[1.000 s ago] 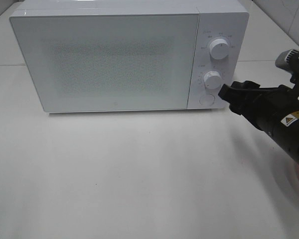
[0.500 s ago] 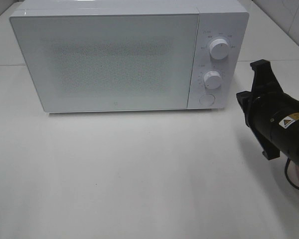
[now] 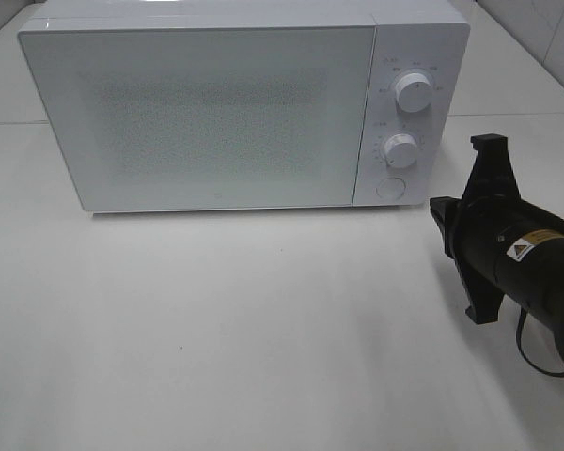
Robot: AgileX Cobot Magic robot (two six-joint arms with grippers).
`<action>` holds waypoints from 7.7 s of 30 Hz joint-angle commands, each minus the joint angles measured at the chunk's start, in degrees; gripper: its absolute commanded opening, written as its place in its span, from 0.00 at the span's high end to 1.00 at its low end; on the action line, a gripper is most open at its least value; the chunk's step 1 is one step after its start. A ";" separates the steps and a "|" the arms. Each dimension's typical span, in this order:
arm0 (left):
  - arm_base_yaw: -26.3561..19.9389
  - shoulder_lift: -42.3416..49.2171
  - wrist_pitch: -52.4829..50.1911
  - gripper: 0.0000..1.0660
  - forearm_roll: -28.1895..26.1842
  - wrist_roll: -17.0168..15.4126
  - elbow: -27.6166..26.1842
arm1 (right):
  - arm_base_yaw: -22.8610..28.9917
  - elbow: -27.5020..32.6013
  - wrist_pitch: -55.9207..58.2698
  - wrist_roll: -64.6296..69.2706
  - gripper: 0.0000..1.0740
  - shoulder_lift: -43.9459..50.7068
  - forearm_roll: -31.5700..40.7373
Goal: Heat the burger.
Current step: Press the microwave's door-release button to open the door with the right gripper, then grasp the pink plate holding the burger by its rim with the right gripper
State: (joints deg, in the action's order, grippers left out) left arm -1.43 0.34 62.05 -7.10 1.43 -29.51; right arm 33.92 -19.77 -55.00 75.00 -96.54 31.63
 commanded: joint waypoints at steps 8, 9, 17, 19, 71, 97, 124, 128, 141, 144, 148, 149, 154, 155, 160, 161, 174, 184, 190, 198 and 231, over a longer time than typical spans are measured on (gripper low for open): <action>0.00 0.63 -0.97 0.06 -0.34 0.00 0.06 | -1.26 -3.32 0.17 1.95 1.00 -6.30 -1.66; 0.00 0.63 -0.97 0.06 -0.34 0.00 0.06 | -1.26 -3.32 0.17 1.95 1.00 -6.30 -1.66; 0.00 0.63 -0.97 0.06 -0.34 0.00 0.06 | -7.10 -8.37 1.60 2.46 1.00 -10.20 -9.63; 0.00 0.63 -0.97 0.06 -0.34 0.00 0.06 | -7.91 -9.74 2.75 3.04 1.00 -10.89 -10.49; 0.00 0.63 -0.97 0.06 -0.34 0.00 0.06 | -13.46 -25.44 -6.76 4.53 0.98 -23.66 -15.70; 0.00 0.63 -0.97 0.06 -0.34 0.00 0.06 | -13.46 -30.48 -14.55 1.26 1.00 -24.41 -10.43; 0.00 0.63 -0.97 0.06 -0.34 -0.06 0.06 | -13.24 -28.88 -7.85 0.17 1.00 -22.92 -9.80; 0.00 0.63 -0.97 0.06 -0.34 -0.06 0.06 | -13.24 -27.04 -3.84 0.17 1.00 -21.31 -10.37; 0.00 0.63 -0.97 0.06 -0.34 -0.06 0.06 | -13.24 -21.83 4.07 5.79 1.00 -20.00 -21.37; 0.00 0.63 -0.97 0.06 -0.34 -0.06 0.06 | -13.24 -21.31 7.28 7.62 1.00 -19.60 -26.87; 0.00 0.63 -0.97 0.06 -0.34 0.06 0.06 | -13.24 -20.68 14.73 7.73 1.00 -17.19 -30.54; 0.00 0.63 -0.97 0.06 -0.34 0.06 0.06 | -13.24 -20.68 14.73 7.73 1.00 -17.19 -30.54; 0.00 0.63 -0.97 0.06 -0.34 0.06 0.06 | -13.24 -19.42 16.79 6.47 1.00 -14.61 -30.54; 0.00 0.63 -0.97 0.06 -0.34 0.06 0.06 | -13.24 -19.31 19.14 5.21 1.00 -13.46 -30.60; 0.00 0.63 -0.97 0.06 -0.34 0.06 0.06 | -13.24 -19.31 27.39 -0.34 1.00 -9.34 -30.60; 0.00 0.63 -0.97 0.06 -0.34 0.06 0.06 | -13.24 -19.31 28.76 -2.06 1.00 -8.37 -30.60; 0.00 0.63 -0.97 0.06 -0.34 0.06 0.06 | -13.24 -19.42 47.84 -39.19 0.97 5.21 -30.54; 0.00 0.63 -0.97 0.06 -0.34 0.06 0.06 | -13.46 -19.42 63.08 -58.27 0.96 12.49 -30.54; 0.00 0.63 -0.97 0.06 -0.34 0.06 0.06 | -13.46 -19.42 74.37 -63.71 0.95 16.04 -31.17; 0.00 0.63 -0.97 0.06 -0.34 0.06 0.06 | -13.46 -19.42 86.86 -64.97 0.93 19.02 -35.47; 0.00 0.63 -0.97 0.06 -0.34 0.06 0.06 | -25.44 -19.42 95.74 -71.85 0.09 17.25 -44.06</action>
State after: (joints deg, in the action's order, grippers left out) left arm -1.43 0.34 62.05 -7.28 1.43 -29.51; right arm 8.82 -39.08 40.74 4.01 -77.52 -12.20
